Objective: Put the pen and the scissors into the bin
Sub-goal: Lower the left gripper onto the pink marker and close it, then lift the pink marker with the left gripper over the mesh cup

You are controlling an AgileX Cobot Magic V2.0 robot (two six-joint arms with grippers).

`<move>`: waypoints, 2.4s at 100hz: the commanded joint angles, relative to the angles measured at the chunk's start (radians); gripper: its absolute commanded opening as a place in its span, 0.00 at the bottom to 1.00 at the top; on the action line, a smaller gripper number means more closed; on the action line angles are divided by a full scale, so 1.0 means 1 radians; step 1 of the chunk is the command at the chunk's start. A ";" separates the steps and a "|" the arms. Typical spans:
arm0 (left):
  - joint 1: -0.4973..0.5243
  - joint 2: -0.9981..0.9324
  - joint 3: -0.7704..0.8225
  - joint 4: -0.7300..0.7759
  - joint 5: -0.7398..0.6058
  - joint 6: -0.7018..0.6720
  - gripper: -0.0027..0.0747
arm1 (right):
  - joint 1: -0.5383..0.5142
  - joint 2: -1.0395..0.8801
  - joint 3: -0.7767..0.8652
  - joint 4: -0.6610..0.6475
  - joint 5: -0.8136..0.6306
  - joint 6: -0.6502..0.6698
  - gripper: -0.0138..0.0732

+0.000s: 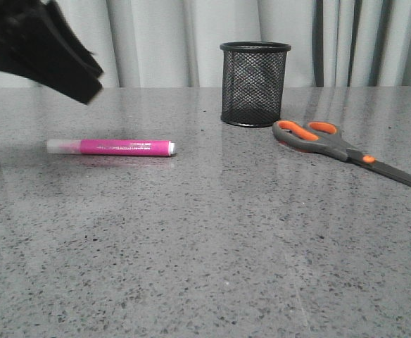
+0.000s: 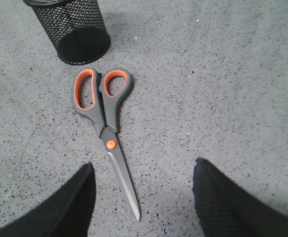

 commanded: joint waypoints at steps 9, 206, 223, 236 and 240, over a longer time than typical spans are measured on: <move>-0.052 0.062 -0.102 -0.014 -0.008 0.016 0.49 | -0.007 0.003 -0.035 0.007 -0.055 -0.018 0.61; -0.323 0.354 -0.566 -0.951 -0.479 0.261 0.01 | -0.007 0.003 -0.035 0.007 -0.044 -0.020 0.61; -0.323 0.439 -0.634 -1.023 -0.479 0.261 0.01 | -0.007 0.003 -0.035 0.007 -0.044 -0.020 0.61; -0.323 0.473 -0.648 -1.036 -0.479 0.261 0.01 | -0.007 0.003 -0.035 0.007 -0.044 -0.020 0.61; -0.323 0.480 -0.648 -1.036 -0.477 0.261 0.01 | -0.007 0.003 -0.035 0.007 -0.044 -0.020 0.61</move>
